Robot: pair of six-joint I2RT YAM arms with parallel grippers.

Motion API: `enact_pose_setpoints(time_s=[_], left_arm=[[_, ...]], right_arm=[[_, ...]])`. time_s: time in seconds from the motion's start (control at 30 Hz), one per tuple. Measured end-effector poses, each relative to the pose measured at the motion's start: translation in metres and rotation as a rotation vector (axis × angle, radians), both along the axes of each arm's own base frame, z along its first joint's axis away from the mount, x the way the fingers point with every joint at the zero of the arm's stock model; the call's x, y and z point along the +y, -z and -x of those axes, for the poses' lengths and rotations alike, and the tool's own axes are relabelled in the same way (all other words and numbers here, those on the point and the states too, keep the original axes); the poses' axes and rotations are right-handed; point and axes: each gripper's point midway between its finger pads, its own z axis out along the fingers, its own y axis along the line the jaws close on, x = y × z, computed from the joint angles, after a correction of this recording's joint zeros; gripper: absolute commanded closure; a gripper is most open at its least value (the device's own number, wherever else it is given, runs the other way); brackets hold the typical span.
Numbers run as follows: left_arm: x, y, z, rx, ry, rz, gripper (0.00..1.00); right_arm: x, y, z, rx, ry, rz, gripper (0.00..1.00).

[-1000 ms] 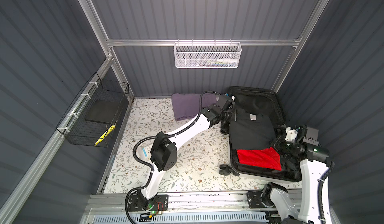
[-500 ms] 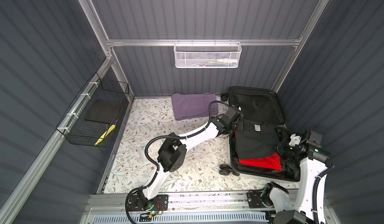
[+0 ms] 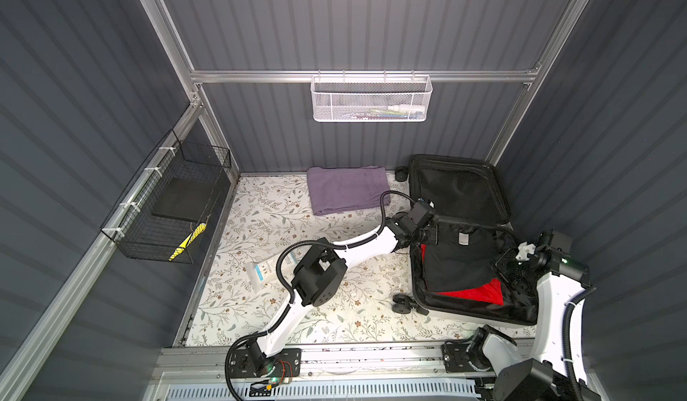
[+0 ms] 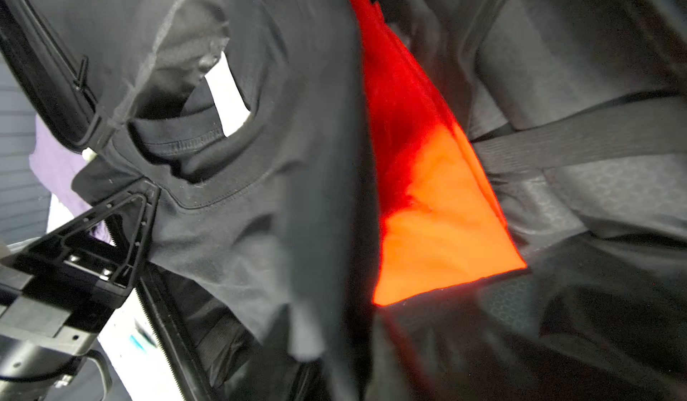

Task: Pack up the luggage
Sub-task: 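Lower the black T-shirt onto the red T-shirt and open both grippers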

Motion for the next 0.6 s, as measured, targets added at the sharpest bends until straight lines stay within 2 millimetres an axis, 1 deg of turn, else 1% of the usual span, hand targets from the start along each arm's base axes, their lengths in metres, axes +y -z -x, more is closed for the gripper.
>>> enact_pose_setpoints(time_s=[0.03, 0.07, 0.1, 0.2, 0.3, 0.4, 0.5, 0.6], left_arm=[[-0.001, 0.0, 0.0, 0.001, 0.003, 0.001, 0.5], [-0.001, 0.001, 0.001, 0.003, 0.005, 0.002, 0.35], [-0.001, 0.001, 0.001, 0.004, 0.007, 0.003, 0.24], [-0.005, -0.005, 0.003, 0.003, 0.019, 0.031, 0.01], [-0.008, -0.008, 0.008, -0.006, 0.033, 0.028, 0.0], [-0.006, -0.01, 0.009, -0.008, 0.036, 0.024, 0.0], [-0.005, -0.013, 0.011, -0.01, 0.048, 0.02, 0.0], [-0.003, -0.023, 0.012, -0.025, 0.059, 0.014, 0.0]], right_arm=[[-0.002, 0.0, 0.001, 0.004, 0.003, 0.009, 0.36], [-0.003, 0.0, 0.001, 0.007, 0.011, 0.012, 0.34], [-0.005, 0.0, 0.002, 0.012, 0.02, 0.022, 0.33], [-0.01, -0.007, 0.002, -0.004, 0.049, 0.052, 0.3], [-0.013, -0.027, -0.003, -0.064, 0.068, 0.075, 0.29], [-0.012, -0.047, -0.015, -0.141, 0.066, 0.066, 0.28], [-0.006, -0.055, -0.026, -0.191, 0.046, 0.013, 0.27], [0.002, -0.058, -0.036, -0.226, 0.022, -0.043, 0.27]])
